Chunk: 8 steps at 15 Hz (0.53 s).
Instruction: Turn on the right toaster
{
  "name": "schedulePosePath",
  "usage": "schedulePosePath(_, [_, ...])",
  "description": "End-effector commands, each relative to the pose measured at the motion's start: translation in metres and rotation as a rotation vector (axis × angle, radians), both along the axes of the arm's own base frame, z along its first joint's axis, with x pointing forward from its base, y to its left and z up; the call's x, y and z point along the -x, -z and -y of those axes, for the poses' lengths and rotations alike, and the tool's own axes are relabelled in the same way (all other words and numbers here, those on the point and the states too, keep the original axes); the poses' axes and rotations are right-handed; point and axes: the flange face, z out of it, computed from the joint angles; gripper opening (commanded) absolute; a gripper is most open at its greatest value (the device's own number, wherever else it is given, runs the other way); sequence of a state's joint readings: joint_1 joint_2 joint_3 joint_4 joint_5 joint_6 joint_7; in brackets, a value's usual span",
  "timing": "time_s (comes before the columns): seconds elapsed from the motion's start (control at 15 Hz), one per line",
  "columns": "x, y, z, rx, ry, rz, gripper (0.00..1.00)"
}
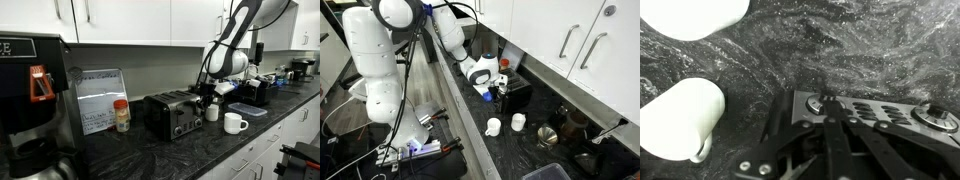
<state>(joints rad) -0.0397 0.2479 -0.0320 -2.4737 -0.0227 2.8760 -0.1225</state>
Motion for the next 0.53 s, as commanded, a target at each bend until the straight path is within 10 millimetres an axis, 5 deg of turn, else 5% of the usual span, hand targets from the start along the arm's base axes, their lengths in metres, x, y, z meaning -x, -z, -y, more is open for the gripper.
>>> schedulePosePath(0.0, [0.0134, 0.0316, 0.0032, -0.012, -0.022, -0.05, 0.0])
schedulePosePath(0.47, [0.0138, 0.0343, 0.003, -0.014, -0.043, -0.051, 0.0])
